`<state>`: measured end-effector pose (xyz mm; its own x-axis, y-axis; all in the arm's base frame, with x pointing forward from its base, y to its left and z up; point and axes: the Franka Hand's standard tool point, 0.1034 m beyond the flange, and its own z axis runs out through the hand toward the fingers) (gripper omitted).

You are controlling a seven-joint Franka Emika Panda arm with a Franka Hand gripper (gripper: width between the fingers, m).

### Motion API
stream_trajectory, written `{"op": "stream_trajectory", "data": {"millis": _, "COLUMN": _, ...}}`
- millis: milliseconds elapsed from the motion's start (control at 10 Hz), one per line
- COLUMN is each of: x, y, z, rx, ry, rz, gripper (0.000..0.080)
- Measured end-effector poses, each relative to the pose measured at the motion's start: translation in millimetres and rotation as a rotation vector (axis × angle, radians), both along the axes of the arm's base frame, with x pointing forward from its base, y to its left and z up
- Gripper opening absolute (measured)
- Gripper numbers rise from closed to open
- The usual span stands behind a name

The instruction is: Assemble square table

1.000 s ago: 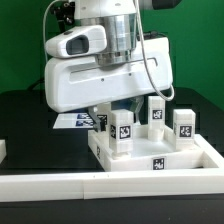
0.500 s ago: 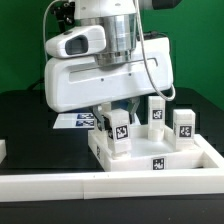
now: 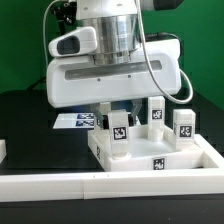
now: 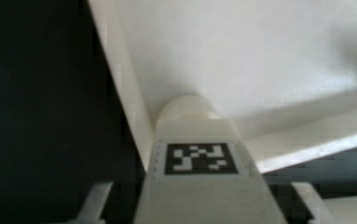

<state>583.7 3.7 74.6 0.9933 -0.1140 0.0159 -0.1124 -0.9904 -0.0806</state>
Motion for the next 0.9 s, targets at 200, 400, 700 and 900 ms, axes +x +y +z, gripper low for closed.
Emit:
{"op": "stream_trajectory", "data": {"millis": 200, "x": 0.1, "y": 3.8, "z": -1.5, "rx": 0.003, "ry": 0.01, "rz": -0.256, "gripper": 0.029}}
{"op": "stream_trajectory", "data": {"millis": 400, "x": 0.4, "y": 5.3, "z": -2.0, "rx": 0.014, "ry": 0.023, "rz": -0.489, "gripper": 0.029}}
{"op": "stream_trajectory", "data": {"millis": 700, "x": 0.6, "y": 8.3, "z": -2.4, "rx": 0.047, "ry": 0.05, "rz": -0.804, "gripper": 0.029}}
{"op": "stream_trajectory", "data": {"millis": 900, "x": 0.9, "y": 9.1, "z": -2.3, "rx": 0.067, "ry": 0.067, "rz": -0.944, "gripper": 0.029}}
